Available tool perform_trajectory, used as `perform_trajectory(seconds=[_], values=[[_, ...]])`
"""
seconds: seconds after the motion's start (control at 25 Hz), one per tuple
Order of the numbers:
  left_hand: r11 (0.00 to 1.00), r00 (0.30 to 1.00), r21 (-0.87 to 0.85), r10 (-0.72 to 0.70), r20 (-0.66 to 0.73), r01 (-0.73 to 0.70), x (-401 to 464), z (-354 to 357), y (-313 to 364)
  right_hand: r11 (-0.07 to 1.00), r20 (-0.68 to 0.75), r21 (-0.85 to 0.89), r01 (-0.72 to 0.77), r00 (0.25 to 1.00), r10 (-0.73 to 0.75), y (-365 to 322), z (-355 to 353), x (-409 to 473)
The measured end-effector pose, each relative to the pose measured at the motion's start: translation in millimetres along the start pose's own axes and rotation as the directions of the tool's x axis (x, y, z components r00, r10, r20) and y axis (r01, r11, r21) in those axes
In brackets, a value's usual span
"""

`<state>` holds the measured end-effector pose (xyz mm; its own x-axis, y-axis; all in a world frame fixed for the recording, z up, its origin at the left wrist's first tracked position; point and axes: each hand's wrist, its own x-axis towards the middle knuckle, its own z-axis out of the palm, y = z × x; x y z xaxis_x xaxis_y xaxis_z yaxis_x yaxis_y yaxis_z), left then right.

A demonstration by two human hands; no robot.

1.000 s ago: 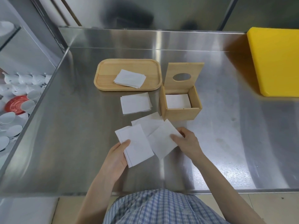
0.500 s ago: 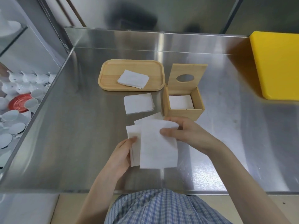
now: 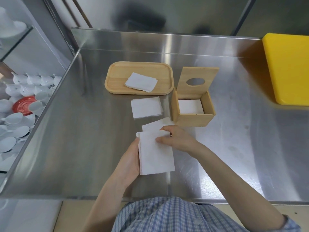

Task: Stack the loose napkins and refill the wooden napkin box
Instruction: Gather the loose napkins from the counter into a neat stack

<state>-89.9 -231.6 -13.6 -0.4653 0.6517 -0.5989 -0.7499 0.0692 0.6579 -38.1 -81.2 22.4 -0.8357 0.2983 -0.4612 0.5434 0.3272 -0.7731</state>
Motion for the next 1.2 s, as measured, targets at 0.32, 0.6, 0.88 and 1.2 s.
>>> perform_trajectory(seconds=[0.32, 0.6, 0.88, 1.2], values=[[0.994, 1.000, 0.108, -0.004, -0.024, 0.006, 3, -13, -4, 0.989, -0.076, -0.127, 0.073, 0.994, -0.084, 8, 13, 17], [0.999, 0.982, 0.009, 0.038, -0.183, -0.037, 6, -40, 8, 0.899, -0.194, -0.435, 0.057, 0.969, -0.156, 48, 11, 23], [0.999, 0.979, 0.024, 0.028, -0.201, -0.024, 8, -47, 10, 0.600, -0.121, -0.797, 0.071, 0.954, -0.274, 50, 25, 42], [0.998, 0.974, -0.039, 0.034, -0.225, -0.044, 4, -49, 8, 0.759, -0.192, -0.636, 0.138, 0.925, -0.329, 45, 24, 37]])
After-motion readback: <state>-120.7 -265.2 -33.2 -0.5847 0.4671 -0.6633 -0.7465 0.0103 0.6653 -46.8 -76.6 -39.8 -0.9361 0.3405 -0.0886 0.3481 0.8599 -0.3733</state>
